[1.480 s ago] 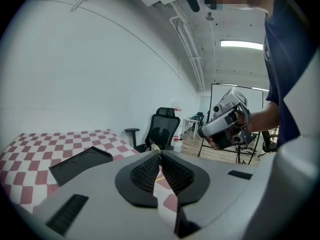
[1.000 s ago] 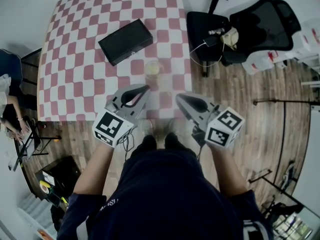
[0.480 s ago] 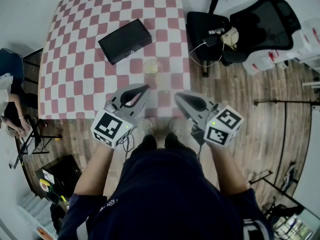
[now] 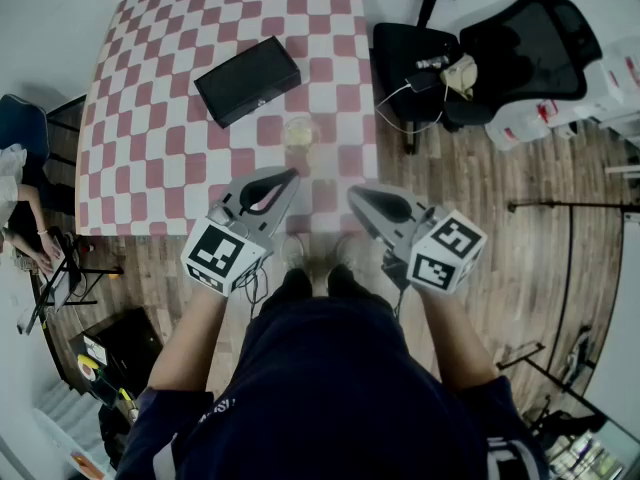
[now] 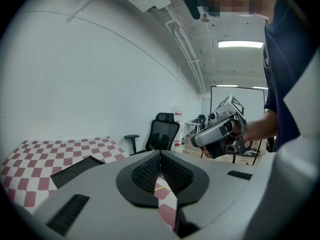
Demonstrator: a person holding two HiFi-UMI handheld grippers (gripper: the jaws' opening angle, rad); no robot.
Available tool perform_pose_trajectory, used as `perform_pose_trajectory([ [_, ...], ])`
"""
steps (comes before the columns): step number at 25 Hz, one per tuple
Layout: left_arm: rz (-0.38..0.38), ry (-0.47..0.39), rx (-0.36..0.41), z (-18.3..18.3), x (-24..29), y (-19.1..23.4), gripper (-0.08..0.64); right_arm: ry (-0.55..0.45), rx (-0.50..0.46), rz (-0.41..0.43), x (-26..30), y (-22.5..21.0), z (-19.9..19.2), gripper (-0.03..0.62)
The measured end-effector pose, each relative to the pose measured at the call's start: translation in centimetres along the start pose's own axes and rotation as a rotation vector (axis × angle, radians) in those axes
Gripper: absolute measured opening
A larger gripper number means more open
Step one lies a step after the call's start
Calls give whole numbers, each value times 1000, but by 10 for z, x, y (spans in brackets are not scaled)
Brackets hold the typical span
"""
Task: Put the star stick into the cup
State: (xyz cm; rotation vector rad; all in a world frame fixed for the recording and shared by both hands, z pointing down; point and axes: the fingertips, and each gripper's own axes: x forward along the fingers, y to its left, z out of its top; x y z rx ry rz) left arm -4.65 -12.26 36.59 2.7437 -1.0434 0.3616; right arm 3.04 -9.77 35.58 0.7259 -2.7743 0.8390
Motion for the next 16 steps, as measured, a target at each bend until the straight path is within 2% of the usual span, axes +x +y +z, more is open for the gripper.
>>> perform_pose_trajectory([
  [16,2,3,10,5,16,-10,34,8,-8,10,-12,-10,2,15],
])
